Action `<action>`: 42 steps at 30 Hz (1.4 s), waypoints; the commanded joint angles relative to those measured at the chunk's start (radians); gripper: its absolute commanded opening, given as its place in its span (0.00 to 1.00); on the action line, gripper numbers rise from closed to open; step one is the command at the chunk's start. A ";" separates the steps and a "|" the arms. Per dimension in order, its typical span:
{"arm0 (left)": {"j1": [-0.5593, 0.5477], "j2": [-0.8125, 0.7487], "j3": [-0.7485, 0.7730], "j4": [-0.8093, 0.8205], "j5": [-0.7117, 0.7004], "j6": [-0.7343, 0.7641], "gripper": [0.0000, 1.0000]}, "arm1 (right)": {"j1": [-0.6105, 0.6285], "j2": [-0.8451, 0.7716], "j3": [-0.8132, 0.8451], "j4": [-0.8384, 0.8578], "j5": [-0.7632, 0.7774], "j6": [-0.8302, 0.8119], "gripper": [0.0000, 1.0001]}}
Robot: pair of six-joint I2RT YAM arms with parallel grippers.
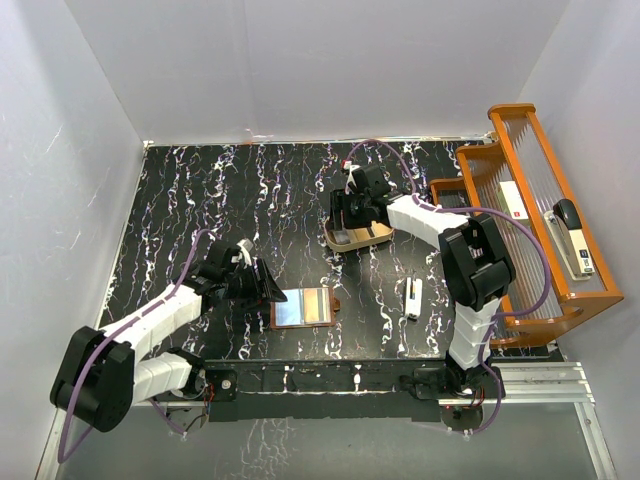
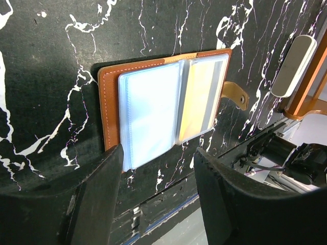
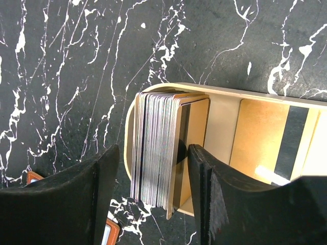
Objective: Put the credit cards into the card holder
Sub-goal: Pick up the credit card from the storage box.
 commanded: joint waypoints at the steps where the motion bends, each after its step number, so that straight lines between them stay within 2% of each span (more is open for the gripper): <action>1: 0.004 0.011 0.013 -0.004 0.031 0.002 0.56 | 0.006 -0.073 -0.004 0.087 -0.024 0.026 0.51; 15: 0.004 0.025 0.002 0.016 0.032 -0.008 0.56 | 0.003 -0.100 -0.022 0.089 0.023 0.025 0.22; 26: 0.004 0.023 0.030 -0.066 -0.046 0.013 0.56 | 0.002 -0.138 -0.018 0.046 0.115 0.001 0.01; 32: 0.004 0.020 0.045 -0.121 -0.093 0.016 0.56 | 0.002 -0.205 -0.018 -0.018 0.213 -0.010 0.00; 36: 0.004 0.024 0.035 -0.101 -0.087 0.018 0.55 | 0.002 -0.264 -0.026 -0.068 0.278 -0.009 0.00; 42: 0.005 0.054 0.018 -0.071 -0.064 0.030 0.53 | 0.001 -0.356 -0.076 -0.116 0.231 0.004 0.00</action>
